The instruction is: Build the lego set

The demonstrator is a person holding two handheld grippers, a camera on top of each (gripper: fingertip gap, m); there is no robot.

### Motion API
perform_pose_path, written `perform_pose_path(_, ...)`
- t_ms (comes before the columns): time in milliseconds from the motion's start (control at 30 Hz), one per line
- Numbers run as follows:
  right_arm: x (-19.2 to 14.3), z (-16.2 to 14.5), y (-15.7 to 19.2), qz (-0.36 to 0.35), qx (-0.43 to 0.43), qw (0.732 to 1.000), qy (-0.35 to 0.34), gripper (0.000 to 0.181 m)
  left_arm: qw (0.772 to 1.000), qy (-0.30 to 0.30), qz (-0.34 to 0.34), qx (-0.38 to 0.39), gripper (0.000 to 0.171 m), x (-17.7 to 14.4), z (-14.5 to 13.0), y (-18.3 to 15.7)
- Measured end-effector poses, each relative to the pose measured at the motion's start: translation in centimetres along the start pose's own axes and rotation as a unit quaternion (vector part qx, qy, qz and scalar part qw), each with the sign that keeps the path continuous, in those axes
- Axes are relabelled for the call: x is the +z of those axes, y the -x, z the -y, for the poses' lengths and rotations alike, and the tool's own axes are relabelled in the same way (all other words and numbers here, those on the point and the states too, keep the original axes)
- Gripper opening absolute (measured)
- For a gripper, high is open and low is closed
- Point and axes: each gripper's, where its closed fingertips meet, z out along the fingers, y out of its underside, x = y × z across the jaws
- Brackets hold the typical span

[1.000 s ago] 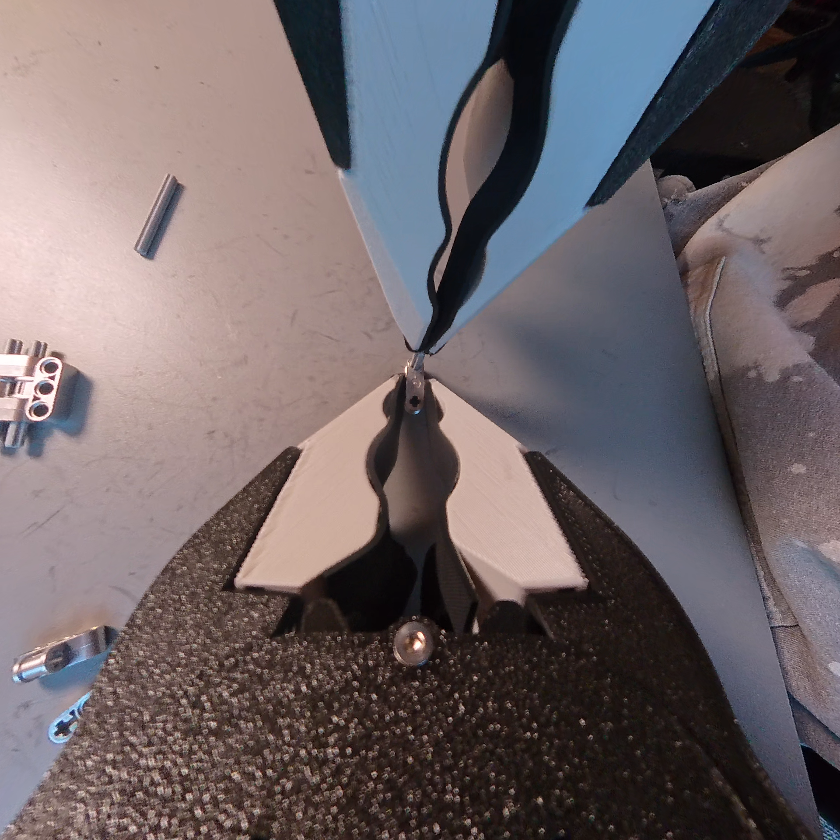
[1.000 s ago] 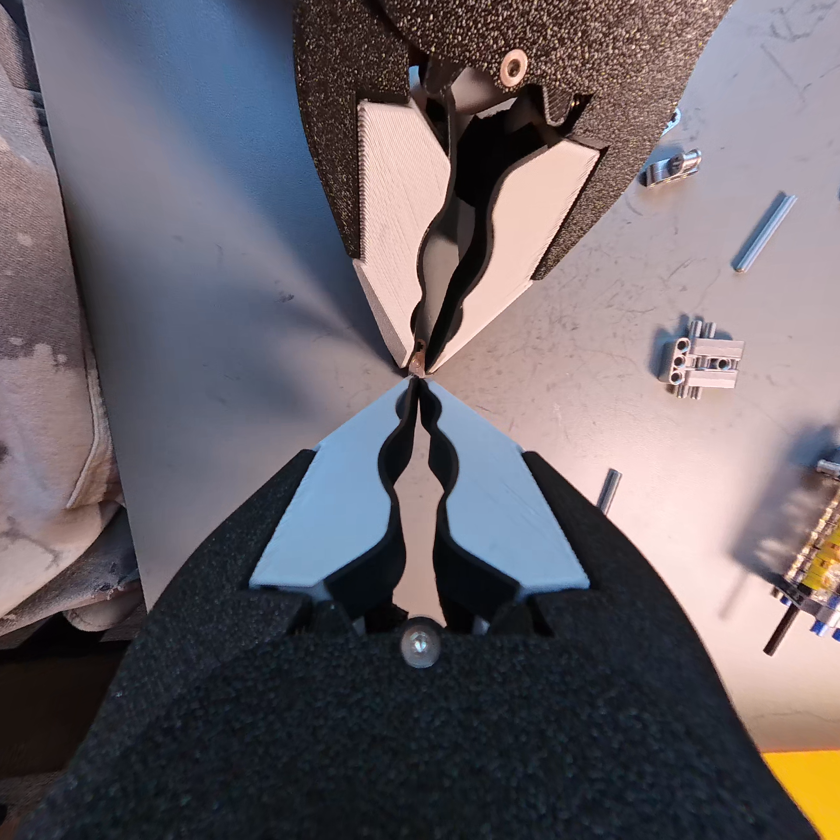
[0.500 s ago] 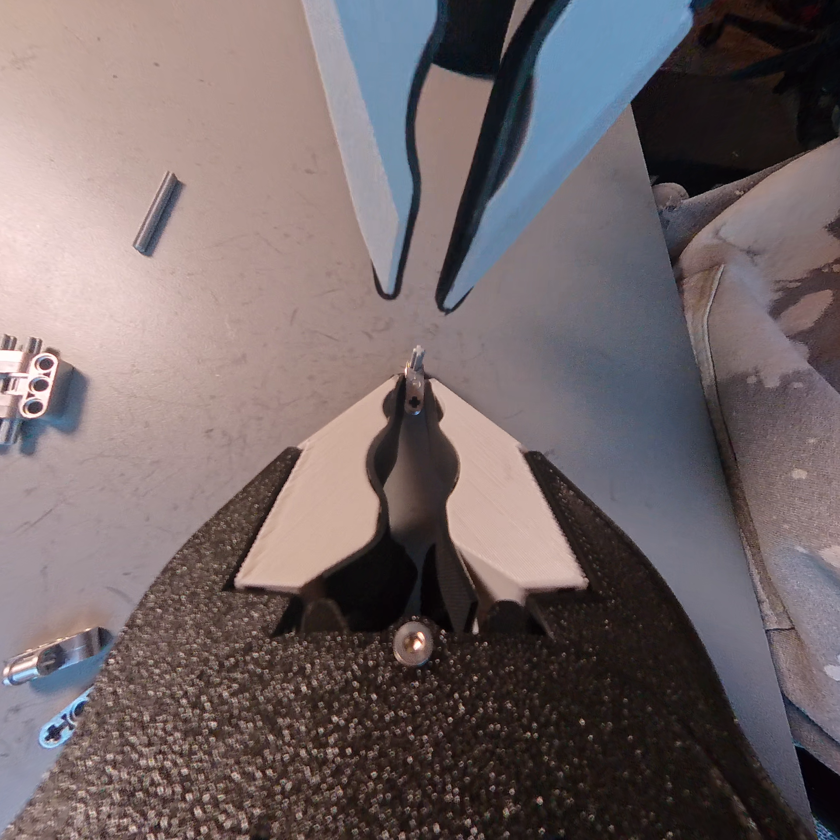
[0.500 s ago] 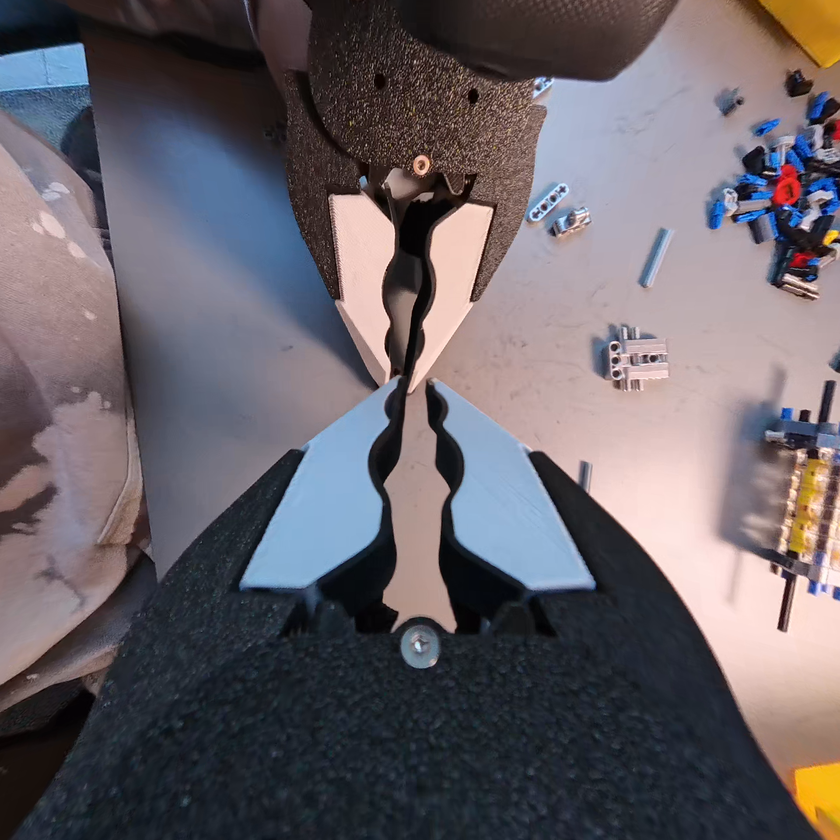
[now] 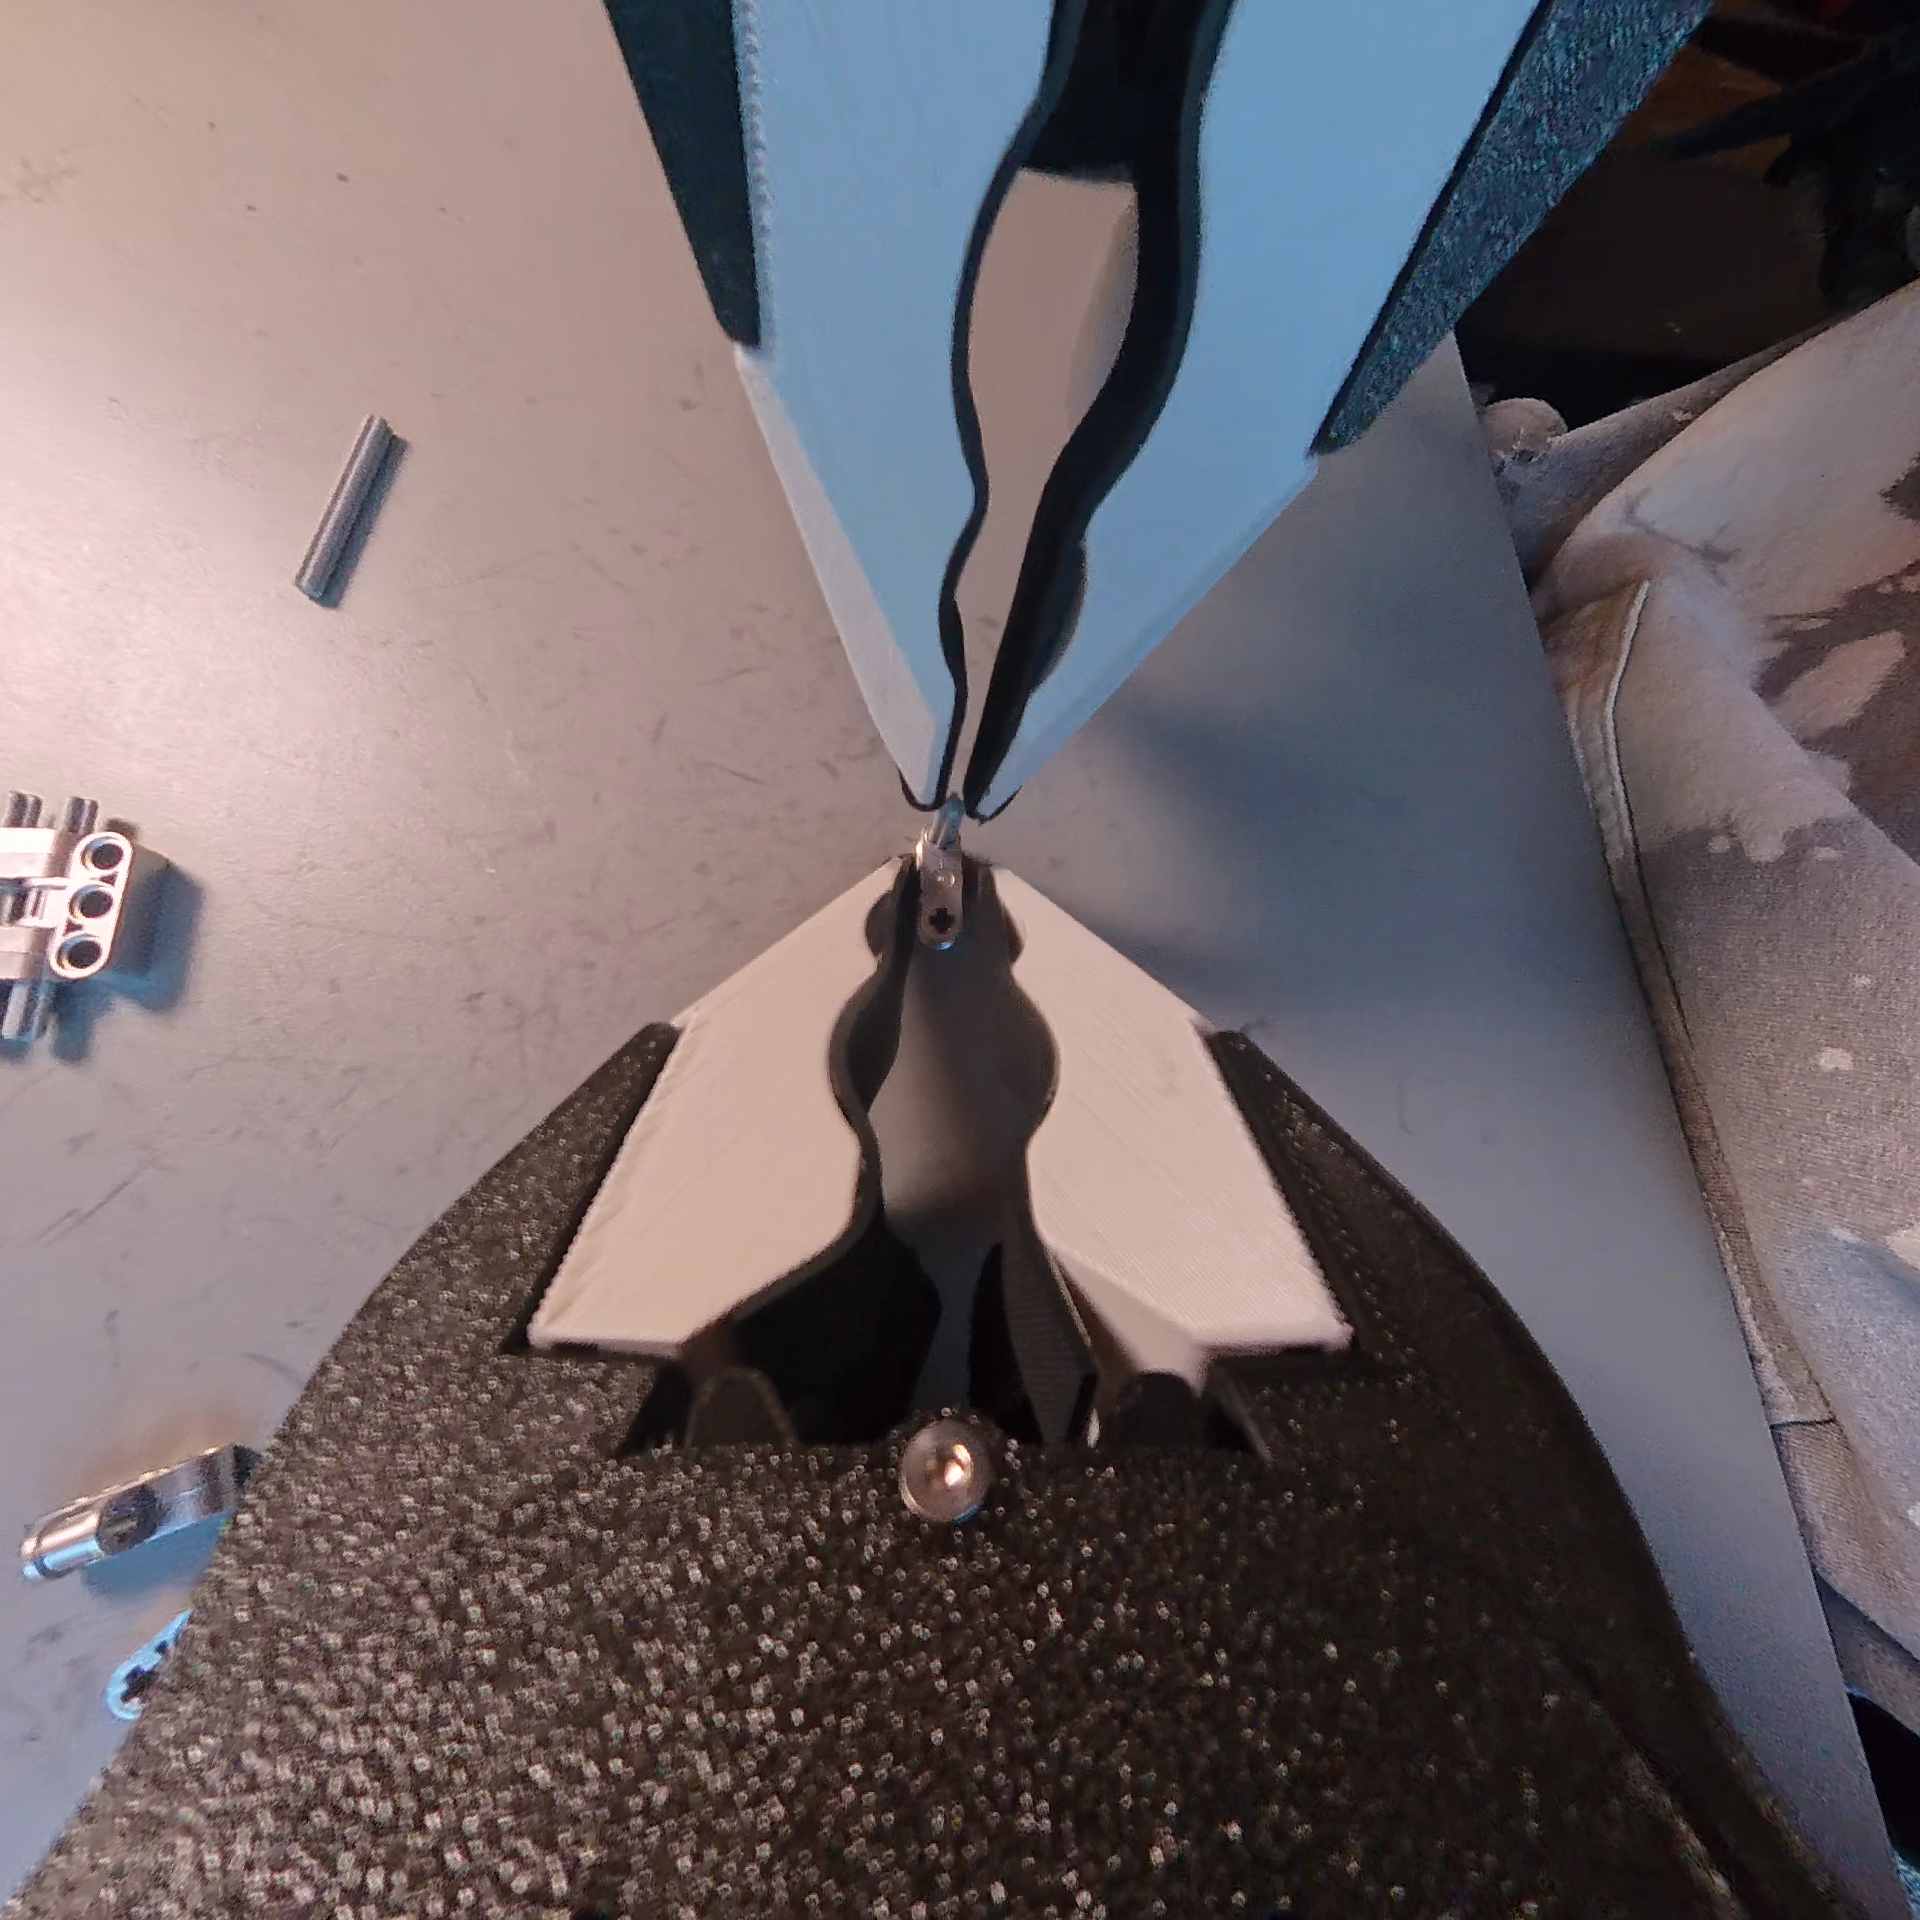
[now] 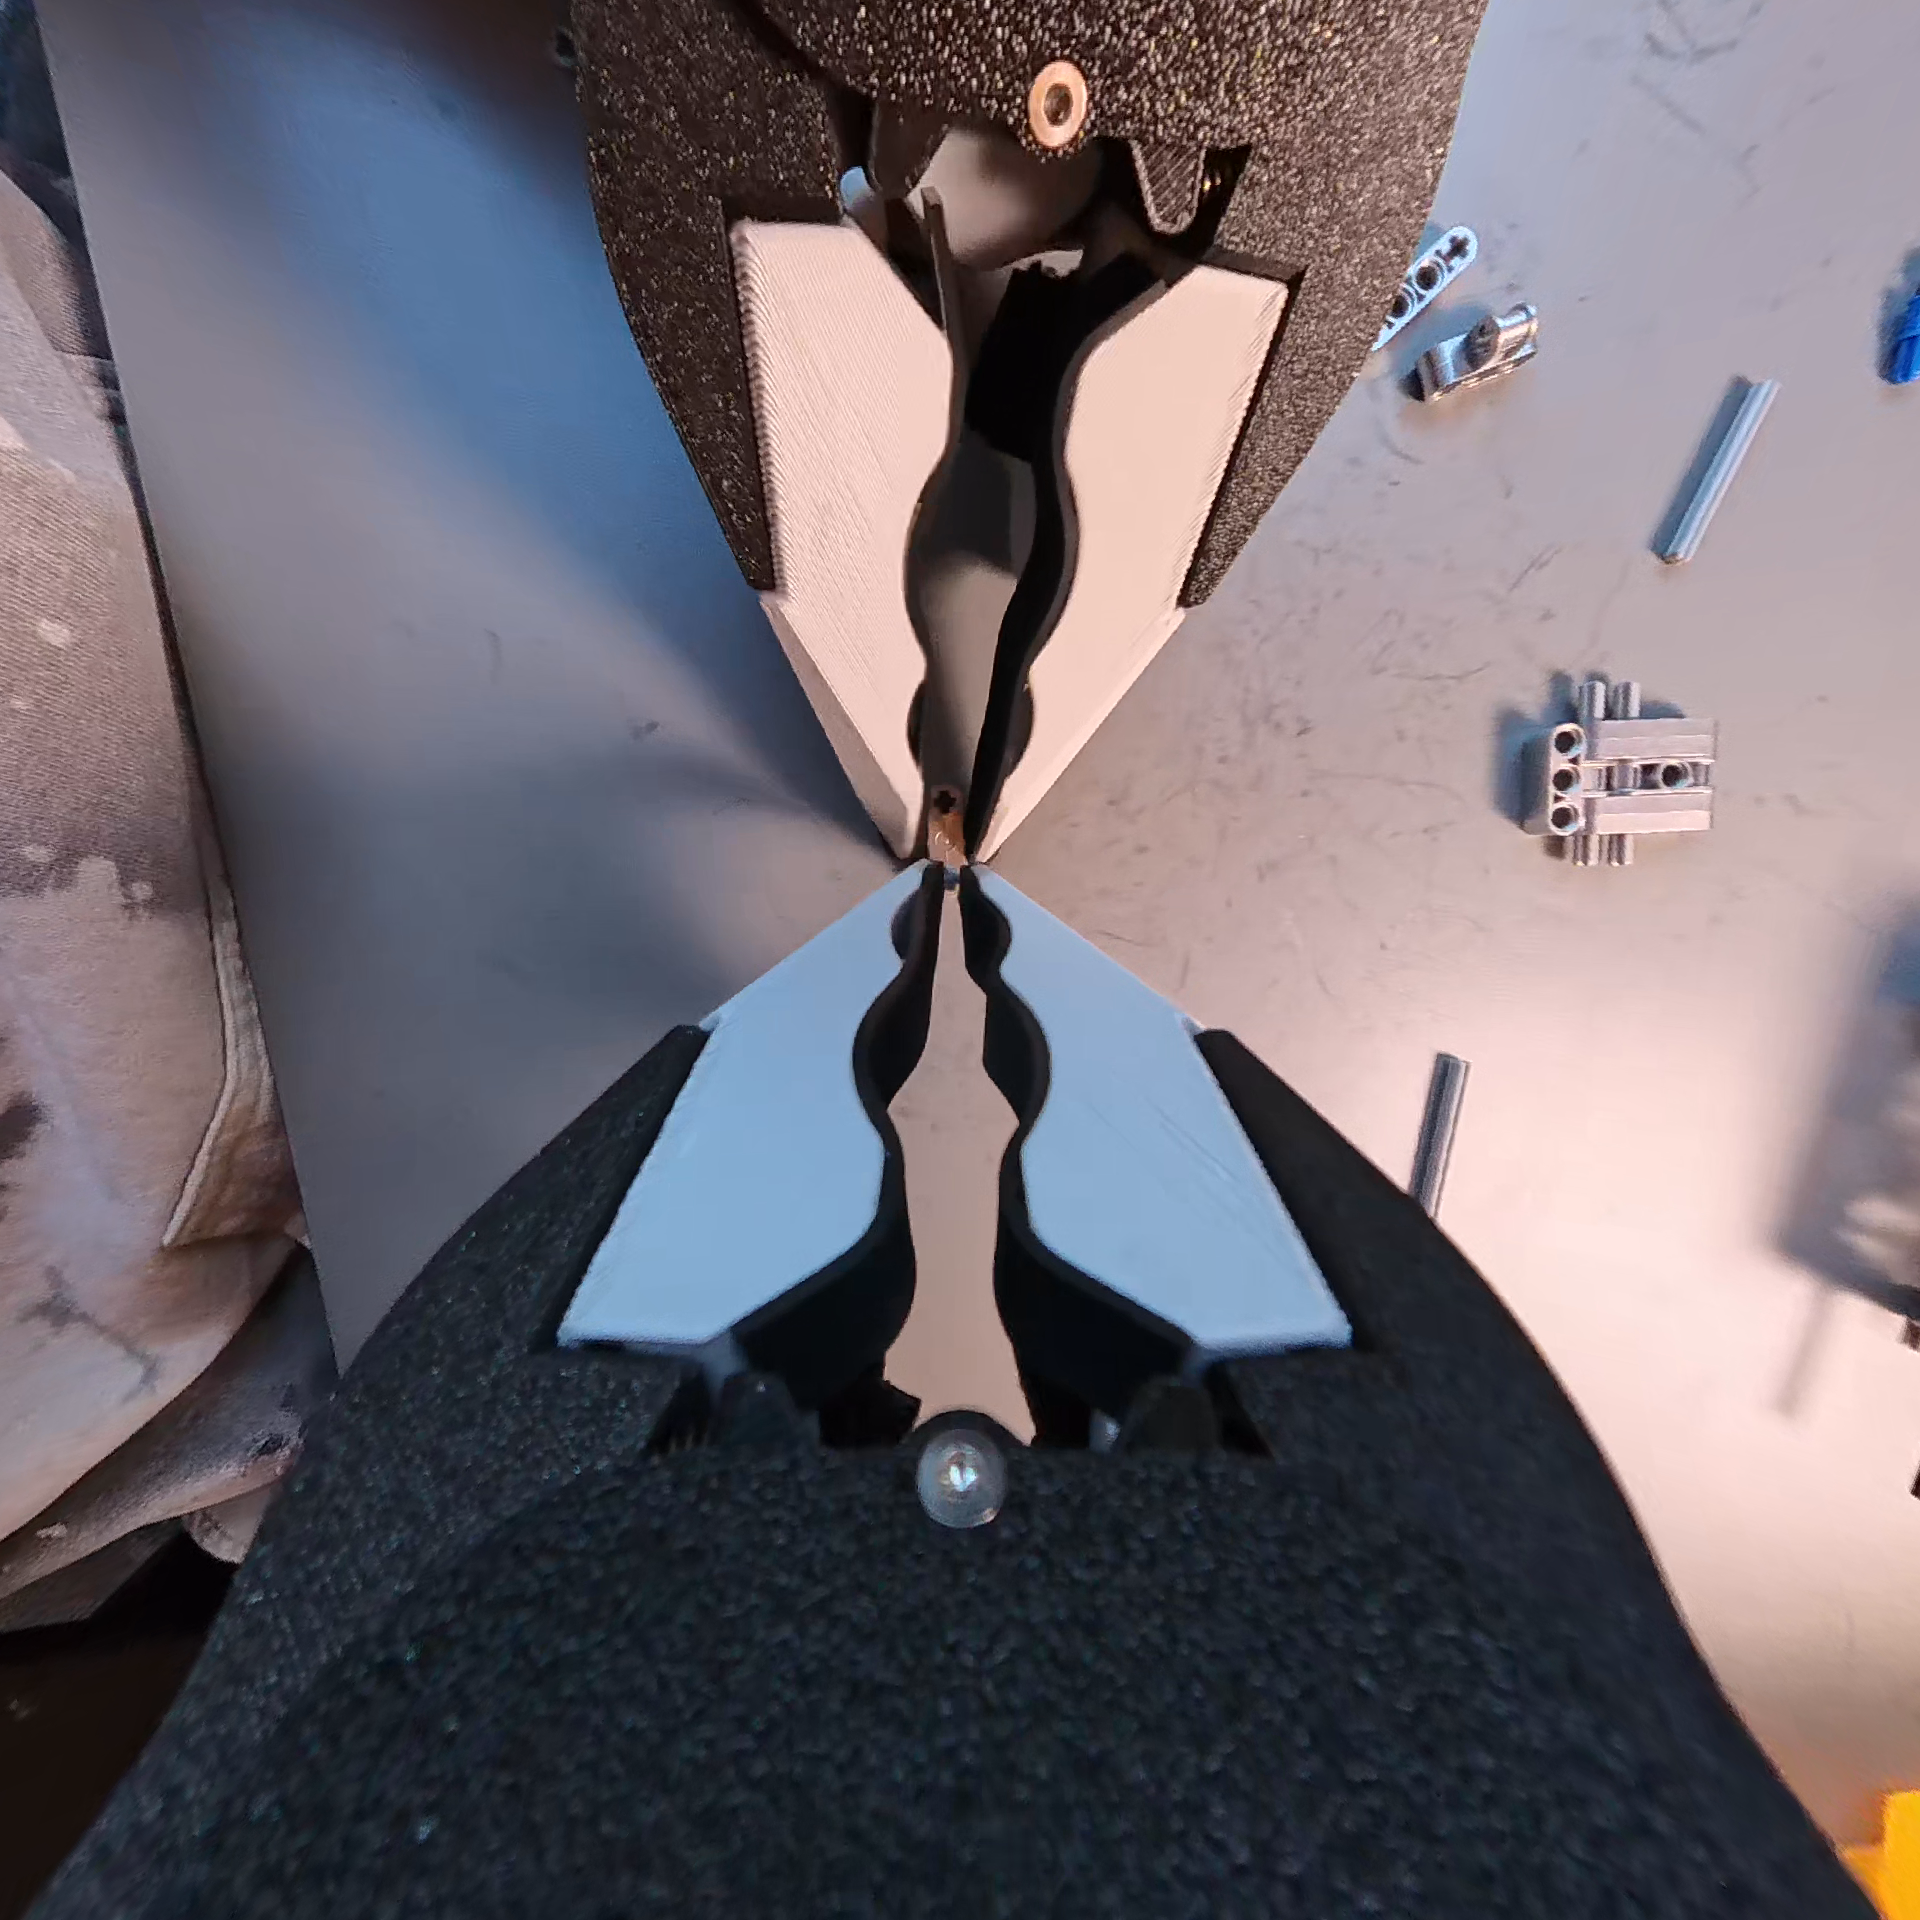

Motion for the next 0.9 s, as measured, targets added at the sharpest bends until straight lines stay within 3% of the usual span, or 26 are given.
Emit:
perform_pose_path(200,-2.8,0.1,-2.8,-0.035,0.032,0.998,-0.032,0.008,1.0,-0.014,-0.004,-0.003,0.012,-1.1,0.2,0.4)
perform_pose_path(333,-3.9,-3.5,-7.3,-0.1,0.056,0.993,0.002,0.01,1.0,-0.021,-0.011,-0.001,0.012,-2.2,0.2,0.5)
perform_pose_path(467,-2.9,-6.7,-10.1,-0.1,0.109,0.989,-0.002,0.013,1.0,0.002,-0.009,0.004,0.012,-2.2,-0.5,0.4)
perform_pose_path(900,-1.1,-6.9,-10.1,-0.084,0.112,0.99,-0.033,0.002,0.998,0.024,-0.062,-0.016,0.01,-0.7,-0.8,-1.9)
